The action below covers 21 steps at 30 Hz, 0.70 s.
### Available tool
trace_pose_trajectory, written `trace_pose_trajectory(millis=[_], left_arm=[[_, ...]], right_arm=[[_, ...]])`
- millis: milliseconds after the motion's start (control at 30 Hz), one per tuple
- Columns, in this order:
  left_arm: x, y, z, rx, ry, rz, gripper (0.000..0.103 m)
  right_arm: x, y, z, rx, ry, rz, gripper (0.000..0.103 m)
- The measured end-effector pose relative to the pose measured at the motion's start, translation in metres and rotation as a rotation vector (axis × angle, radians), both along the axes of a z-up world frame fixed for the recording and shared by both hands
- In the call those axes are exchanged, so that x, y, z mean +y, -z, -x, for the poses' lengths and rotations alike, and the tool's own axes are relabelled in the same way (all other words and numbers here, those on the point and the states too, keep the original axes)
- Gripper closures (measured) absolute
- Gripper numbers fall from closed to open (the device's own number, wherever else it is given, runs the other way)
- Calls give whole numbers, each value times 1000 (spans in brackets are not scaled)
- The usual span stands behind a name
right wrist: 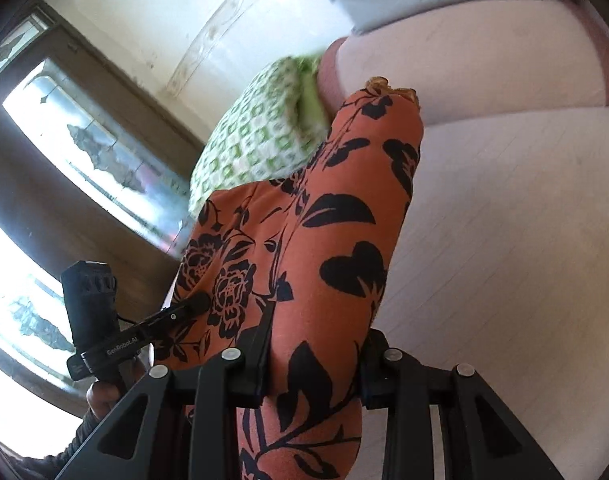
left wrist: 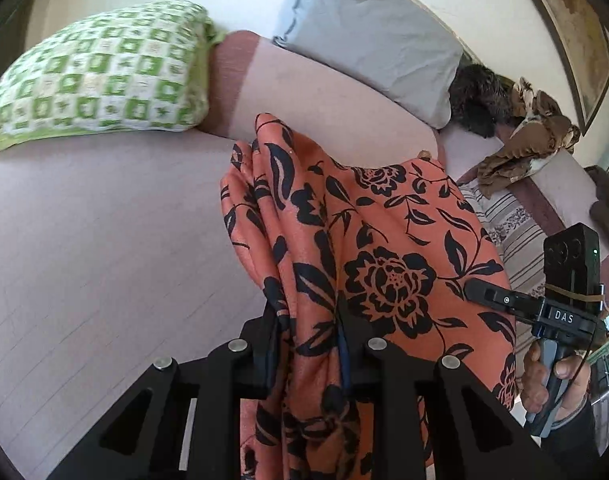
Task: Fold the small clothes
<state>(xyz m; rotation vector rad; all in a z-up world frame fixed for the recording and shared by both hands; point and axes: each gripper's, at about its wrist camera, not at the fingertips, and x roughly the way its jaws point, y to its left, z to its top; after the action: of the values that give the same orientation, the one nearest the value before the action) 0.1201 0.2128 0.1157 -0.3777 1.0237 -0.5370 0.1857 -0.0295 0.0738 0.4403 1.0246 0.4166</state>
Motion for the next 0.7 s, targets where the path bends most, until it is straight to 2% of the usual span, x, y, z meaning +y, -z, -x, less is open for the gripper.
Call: trace_pose_trajectory(millis=[200,267,300,333,367,400,433,567,633,700], left_arm=[[-31,64,-14,87,18,-26,75],[-40,89,-11,137,11,-51,72],[-43,103,-10,167,7,-93,72],[-42,111,-7,175,6,-107,61],[-38,110,-3,162,2,-99,56],[-31,105,1,136,-14,-120,52],[-24,95,5,103,-27,-134,48],[-3,57,12,-1,-73,-140,42],[-7,44,12,-44,-61,-123,39],[-17,43,18,-58,-31,-117,39]], right_arm=[[-49,52,-15,60,42,16,68],[-64,82,-18,107,91,55,63],[-70,90,-17,126,114,96,57],[-75,101,-15,159,146,157,54],[-77,108,-11,178,155,174,53],[-83,104,-4,154,161,171,48],[-81,94,4,115,167,213,46],[-76,50,19,-12,198,288,44],[-60,31,13,-63,168,241,37],[-51,26,20,-78,106,177,29]])
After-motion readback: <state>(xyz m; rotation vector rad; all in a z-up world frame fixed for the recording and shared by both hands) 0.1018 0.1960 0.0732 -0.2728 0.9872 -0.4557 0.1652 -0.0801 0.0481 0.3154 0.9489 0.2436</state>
